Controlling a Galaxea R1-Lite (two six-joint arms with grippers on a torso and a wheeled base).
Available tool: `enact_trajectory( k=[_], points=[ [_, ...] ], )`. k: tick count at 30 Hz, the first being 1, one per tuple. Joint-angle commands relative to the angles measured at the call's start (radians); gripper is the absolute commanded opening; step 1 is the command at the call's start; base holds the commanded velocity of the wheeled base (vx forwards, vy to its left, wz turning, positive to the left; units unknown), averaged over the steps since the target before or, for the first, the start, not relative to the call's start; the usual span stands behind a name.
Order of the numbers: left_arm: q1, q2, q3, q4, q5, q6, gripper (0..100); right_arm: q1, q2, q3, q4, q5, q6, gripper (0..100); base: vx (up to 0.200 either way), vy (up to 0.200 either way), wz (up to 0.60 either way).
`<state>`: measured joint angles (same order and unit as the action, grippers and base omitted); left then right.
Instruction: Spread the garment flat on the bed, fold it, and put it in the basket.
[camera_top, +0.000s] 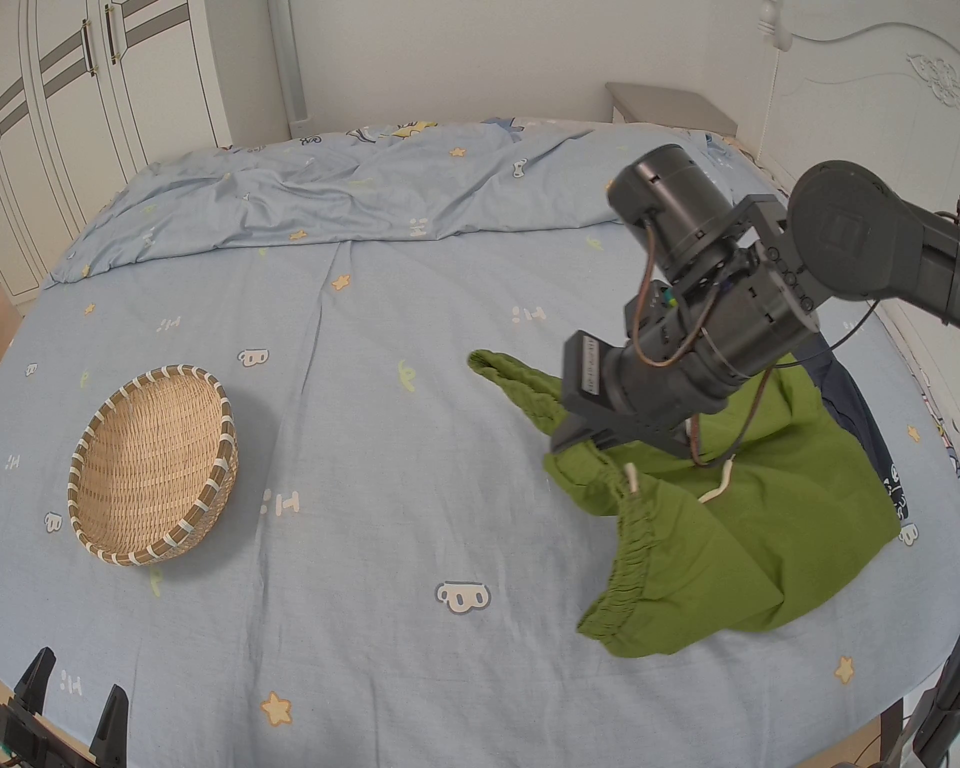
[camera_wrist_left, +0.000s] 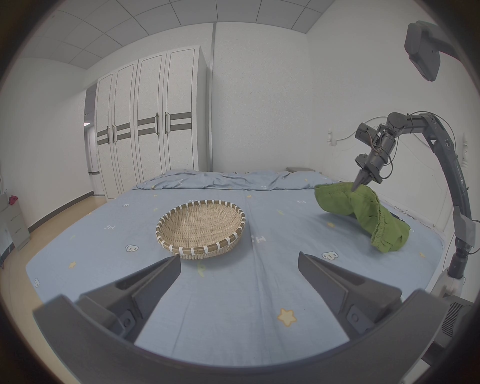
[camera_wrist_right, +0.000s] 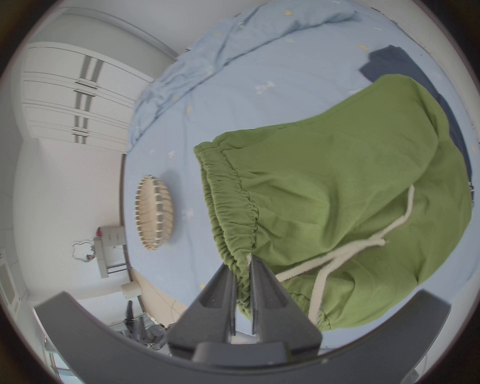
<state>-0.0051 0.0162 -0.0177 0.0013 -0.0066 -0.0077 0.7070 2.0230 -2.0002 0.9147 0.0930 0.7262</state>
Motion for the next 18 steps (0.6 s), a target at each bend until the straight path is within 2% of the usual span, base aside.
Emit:
enact_trajectory(
  k=[1,5,8,11,16,17,18],
  points=[
    [0.001,-0.005,0.016,0.0,-0.001,0.0,100,0.106,0.048,0.0,-0.1,0.002,0.038,0,0.0,0.0,0.0],
    [0.001,-0.005,0.016,0.0,-0.001,0.0,100,0.157,0.088,0.0,-0.295,-0.01,0.082,0,0.0,0.0,0.0],
    [0.001,-0.005,0.016,0.0,-0.001,0.0,100,0.166,0.114,0.0,-0.37,-0.042,0.108,0,0.0,0.0,0.0],
    [-0.001,-0.005,0.016,0.0,-0.001,0.0,100,0.17,0.169,0.0,-0.381,-0.102,0.111,0,0.0,0.0,0.0],
    [-0.001,-0.005,0.016,0.0,-0.001,0.0,100,0.167,0.198,0.0,-0.352,-0.119,0.108,0,0.0,0.0,0.0],
    [-0.001,-0.005,0.016,0.0,-0.001,0.0,100,0.167,0.201,0.0,-0.349,-0.119,0.105,100,0.0,0.0,0.0],
    [-0.001,-0.005,0.016,0.0,-0.001,0.0,100,0.166,0.206,0.0,-0.346,-0.119,0.104,100,0.0,0.0,0.0]
  ],
)
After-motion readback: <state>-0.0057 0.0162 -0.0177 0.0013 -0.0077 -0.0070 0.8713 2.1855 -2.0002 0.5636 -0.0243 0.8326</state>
